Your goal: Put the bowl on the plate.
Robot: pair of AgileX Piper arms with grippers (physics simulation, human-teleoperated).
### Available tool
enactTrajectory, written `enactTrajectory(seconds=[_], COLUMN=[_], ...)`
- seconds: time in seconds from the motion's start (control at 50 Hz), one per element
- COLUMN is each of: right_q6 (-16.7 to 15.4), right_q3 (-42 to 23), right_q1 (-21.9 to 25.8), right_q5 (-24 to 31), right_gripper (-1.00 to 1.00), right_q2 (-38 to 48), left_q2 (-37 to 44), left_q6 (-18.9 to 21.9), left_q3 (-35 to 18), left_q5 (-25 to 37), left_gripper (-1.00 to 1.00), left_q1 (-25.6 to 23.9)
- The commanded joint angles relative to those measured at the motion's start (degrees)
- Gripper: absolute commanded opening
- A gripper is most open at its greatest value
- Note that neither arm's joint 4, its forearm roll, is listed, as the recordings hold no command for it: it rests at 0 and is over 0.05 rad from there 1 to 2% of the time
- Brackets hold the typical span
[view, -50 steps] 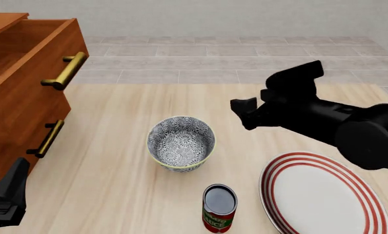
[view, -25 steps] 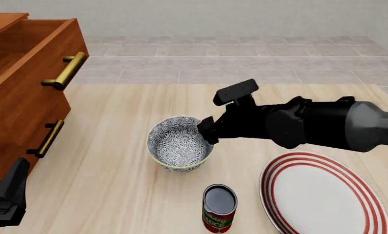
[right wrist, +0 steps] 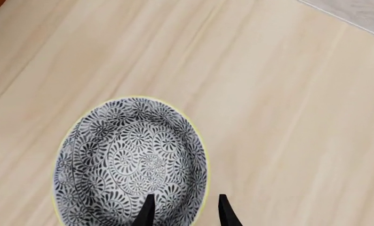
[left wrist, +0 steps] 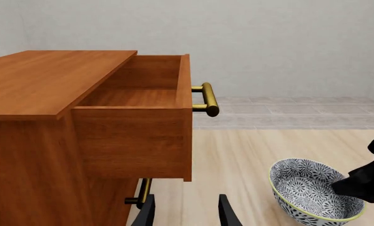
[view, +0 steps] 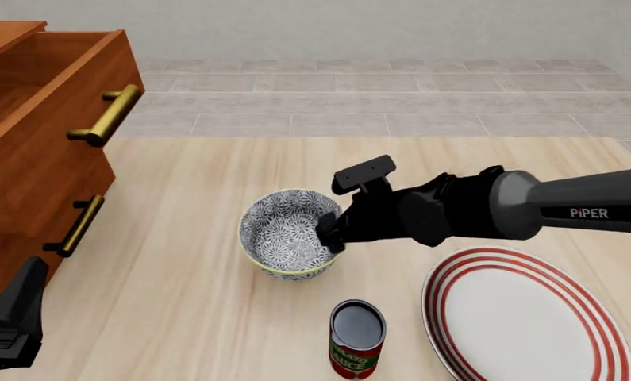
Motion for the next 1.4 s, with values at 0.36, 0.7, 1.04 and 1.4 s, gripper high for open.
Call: enactTrajectory(seconds=[0.36,0.7,1.04,1.4], right_q6=[1.44,1.43,1.3,2.3], right_q3=[0.66,0.11,-0.43,-1.52], right_q1=[-0.74,-1.1,-1.42,-3.04], right_q5=[-2.51,-2.24,-0.99,1.63], right_gripper=[1.0,-1.0,-1.0,-1.0], right_q2=[5.71,5.45,2.29,-3.71], left_q2=[0.02,0.0,0.01,0.01], left_q6=[0.01,0.0,-0.01,0.02], left_q3=[0.03,0.03,0.03,0.03], left_q5=[-0.03,-0.03,-0.03,-0.03], left_gripper=[1.0,1.0,1.0,1.0], left_q1=[-0.02,0.0,-0.01,-0.02])
